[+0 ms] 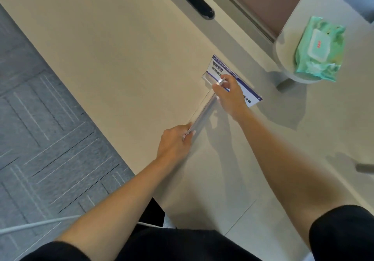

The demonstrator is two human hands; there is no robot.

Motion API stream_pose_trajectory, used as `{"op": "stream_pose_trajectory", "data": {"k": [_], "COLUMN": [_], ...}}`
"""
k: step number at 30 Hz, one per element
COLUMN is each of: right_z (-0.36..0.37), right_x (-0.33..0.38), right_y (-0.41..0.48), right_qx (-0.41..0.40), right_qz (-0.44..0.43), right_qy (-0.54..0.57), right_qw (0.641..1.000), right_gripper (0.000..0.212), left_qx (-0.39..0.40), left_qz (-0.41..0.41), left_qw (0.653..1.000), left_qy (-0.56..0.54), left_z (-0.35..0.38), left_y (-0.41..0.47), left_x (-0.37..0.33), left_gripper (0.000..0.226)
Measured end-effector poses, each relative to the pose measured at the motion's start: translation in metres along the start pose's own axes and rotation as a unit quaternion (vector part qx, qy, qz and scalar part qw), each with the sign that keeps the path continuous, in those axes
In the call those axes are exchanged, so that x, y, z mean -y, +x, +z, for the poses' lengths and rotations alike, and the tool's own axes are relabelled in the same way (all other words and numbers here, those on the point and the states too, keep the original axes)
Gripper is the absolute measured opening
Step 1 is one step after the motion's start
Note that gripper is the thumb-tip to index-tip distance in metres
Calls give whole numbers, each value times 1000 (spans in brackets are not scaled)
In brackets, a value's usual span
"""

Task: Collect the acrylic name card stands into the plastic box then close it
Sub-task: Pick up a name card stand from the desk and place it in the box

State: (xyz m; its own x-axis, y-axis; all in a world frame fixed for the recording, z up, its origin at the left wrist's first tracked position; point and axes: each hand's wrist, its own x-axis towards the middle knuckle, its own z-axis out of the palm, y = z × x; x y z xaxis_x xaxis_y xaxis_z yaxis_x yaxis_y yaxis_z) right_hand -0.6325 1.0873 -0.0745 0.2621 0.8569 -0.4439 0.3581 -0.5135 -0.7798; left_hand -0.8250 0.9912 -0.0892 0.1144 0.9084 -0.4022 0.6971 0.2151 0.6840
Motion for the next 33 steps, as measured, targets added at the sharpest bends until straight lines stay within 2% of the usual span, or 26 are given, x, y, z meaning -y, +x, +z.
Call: {"op": "stream_pose_trajectory", "data": {"k": [6,11,12,15,18,21,25,30,33], "right_z": [-22,-53,-58,-71,-84,-103,-130,-161,-178], "right_x": [7,17,18,15,6,1,-8,-18,-30], "right_y": [-29,-71,-81,-117,-160,-204,-246,-296,-326], "right_qx": [-14,11,21,31,37,47,5,-105,-159], "right_qz": [-34,-51,-58,-81,-91,-56,-38,-59,-57], "right_qy": [9,45,55,86,121,152,160,155,142], "right_qw": [999,998,997,993,988,986,986,981,975], "right_gripper": [57,82,78,44,51,53,57,63,72], "left_qx": [-52,-83,-91,-118,-128,-121,-95,-21,38], "left_qz": [53,64,67,67,94,123,174,298,349], "left_qw": [997,986,983,967,954,955,951,941,923], "left_qy": [-28,-131,-146,-218,-253,-241,-235,-162,-154], "left_z": [-11,-15,-13,-3,13,28,41,49,55], "left_y": [-33,-90,-102,-141,-177,-205,-229,-257,-273], "left_x": [-18,-38,-41,-52,-64,-75,-82,-94,-98], "left_gripper": [24,14,15,12,13,18,25,23,24]}}
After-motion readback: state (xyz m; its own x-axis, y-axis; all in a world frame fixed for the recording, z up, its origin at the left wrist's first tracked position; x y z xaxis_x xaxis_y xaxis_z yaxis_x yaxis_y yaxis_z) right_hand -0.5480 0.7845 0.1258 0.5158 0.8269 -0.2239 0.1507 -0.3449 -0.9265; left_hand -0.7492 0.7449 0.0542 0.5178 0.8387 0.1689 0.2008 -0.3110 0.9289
